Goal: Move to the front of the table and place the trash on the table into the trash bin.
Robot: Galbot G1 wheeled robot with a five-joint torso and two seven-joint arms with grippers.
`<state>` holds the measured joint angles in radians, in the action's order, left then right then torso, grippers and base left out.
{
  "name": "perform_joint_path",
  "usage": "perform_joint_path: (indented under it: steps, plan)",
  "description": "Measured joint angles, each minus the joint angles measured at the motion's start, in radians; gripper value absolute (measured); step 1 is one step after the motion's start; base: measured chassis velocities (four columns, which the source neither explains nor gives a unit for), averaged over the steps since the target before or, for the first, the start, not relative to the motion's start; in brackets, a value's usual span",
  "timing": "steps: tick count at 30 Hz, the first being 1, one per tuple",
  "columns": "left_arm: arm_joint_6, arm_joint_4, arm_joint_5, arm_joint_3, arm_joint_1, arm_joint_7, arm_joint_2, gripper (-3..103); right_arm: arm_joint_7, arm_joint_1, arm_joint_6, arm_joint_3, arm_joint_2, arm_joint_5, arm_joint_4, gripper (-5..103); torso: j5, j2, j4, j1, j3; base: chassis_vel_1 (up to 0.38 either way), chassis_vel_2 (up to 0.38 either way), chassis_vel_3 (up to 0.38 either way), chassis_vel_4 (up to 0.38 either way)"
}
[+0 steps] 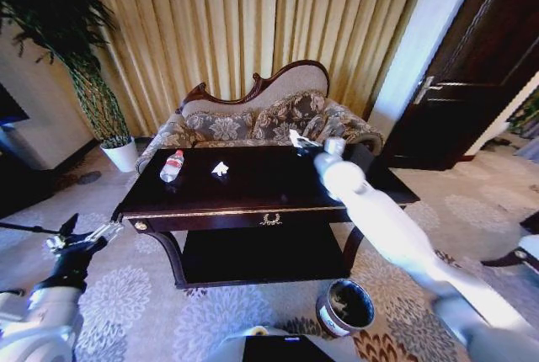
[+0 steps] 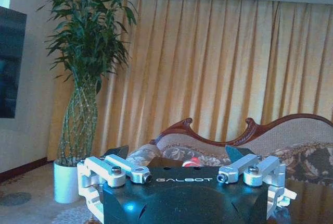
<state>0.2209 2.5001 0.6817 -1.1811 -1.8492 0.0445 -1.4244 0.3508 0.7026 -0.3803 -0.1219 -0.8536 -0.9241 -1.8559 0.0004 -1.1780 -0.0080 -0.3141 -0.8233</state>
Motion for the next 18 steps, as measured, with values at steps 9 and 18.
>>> perform_joint_path:
  steps: [9, 18]
  plan:
    - [-0.001, -0.021, -0.006, 0.035, 0.012, 0.001, 0.033, 100, -0.047, 0.303, 0.08, -0.212, 0.03, 0.071, -0.151, 0, -0.0007, 0.0, 0.0014, 0.0, 0.0, 0.0, 0.0, 0.0, 0.0]
    - [-0.007, -0.038, -0.011, 0.053, 0.014, 0.008, 0.08, 100, -0.152, 0.65, 0.143, -0.443, -0.077, 0.16, -0.28, 0, -0.0006, 0.0, 0.0005, 0.0, 0.0, 0.0, 0.0, 0.0, 0.0]
